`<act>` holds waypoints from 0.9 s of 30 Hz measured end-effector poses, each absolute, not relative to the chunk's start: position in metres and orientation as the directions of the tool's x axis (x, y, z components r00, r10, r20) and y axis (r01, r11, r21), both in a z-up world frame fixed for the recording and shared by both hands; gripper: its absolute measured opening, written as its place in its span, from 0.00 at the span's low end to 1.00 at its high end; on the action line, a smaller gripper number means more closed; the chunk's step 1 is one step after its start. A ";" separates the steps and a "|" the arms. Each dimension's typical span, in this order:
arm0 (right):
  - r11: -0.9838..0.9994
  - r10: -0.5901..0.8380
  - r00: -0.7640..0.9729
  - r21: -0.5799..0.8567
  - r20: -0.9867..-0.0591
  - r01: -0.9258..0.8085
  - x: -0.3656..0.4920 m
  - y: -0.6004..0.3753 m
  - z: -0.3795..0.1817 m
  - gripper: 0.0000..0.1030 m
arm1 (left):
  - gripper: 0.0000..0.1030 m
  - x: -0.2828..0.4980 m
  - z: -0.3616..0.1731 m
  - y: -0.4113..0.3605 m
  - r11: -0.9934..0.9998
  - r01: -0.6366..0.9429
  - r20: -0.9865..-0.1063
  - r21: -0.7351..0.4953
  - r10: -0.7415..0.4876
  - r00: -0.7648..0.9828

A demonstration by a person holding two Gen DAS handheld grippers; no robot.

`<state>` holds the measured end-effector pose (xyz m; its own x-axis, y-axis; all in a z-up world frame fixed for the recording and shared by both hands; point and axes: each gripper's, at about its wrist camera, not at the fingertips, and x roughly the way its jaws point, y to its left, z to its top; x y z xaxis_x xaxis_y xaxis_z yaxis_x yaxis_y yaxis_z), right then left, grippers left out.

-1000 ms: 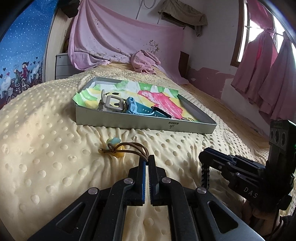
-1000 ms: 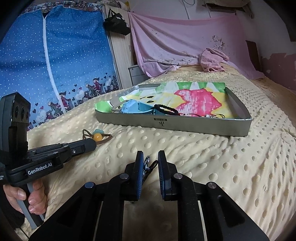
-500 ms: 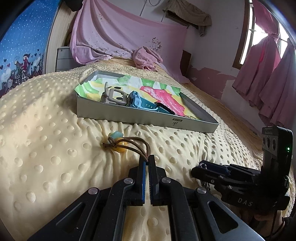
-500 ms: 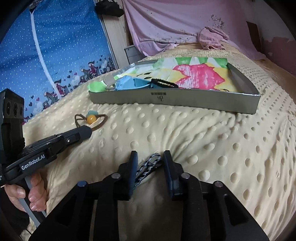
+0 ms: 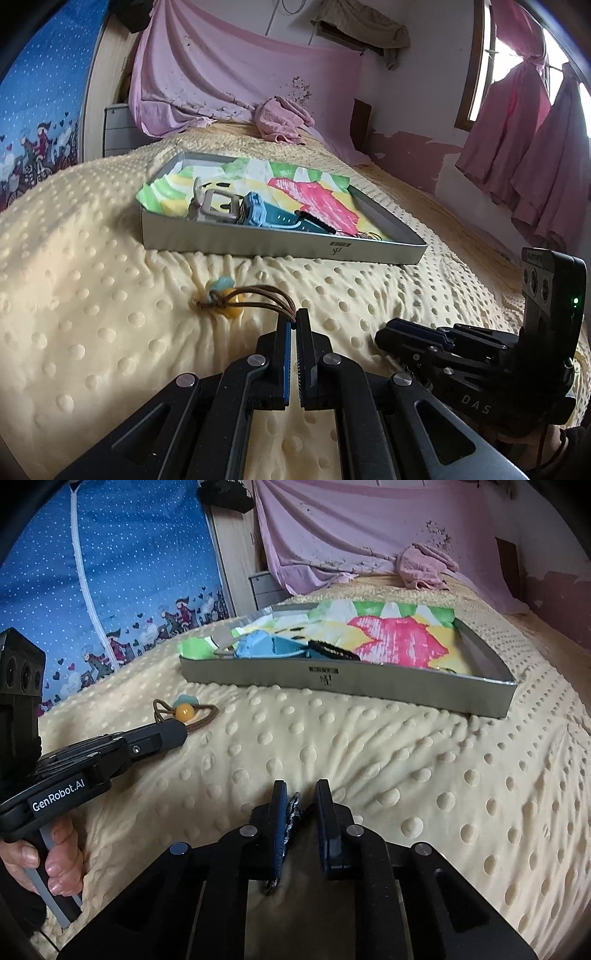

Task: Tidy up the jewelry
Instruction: 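Carry the charm and braided strip into the tray and open both tools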

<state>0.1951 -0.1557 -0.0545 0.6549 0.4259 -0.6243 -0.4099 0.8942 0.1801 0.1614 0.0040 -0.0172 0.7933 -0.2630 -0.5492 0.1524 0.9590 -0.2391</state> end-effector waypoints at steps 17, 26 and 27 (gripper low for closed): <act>0.884 0.467 0.727 0.260 -0.503 -0.388 0.208 -0.180 -0.026 0.13 | 0.03 0.183 0.033 -0.011 0.954 0.218 -0.500 -0.204 -0.293 0.815; 0.884 0.466 0.762 0.279 -0.450 -0.376 0.220 -0.193 -0.012 0.13 | 0.03 0.205 0.060 -0.021 0.939 0.273 -0.473 -0.208 -0.340 0.813; 0.882 0.468 0.766 0.286 -0.441 -0.374 0.223 -0.196 -0.009 0.13 | 0.03 0.208 0.062 -0.022 0.937 0.280 -0.472 -0.207 -0.346 0.811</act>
<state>0.2234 -0.1956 -0.0092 0.7662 0.4677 -0.4408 -0.3743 0.8823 0.2855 0.2078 -0.0224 0.0621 0.8110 -0.3463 -0.4716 0.2798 0.9374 -0.2072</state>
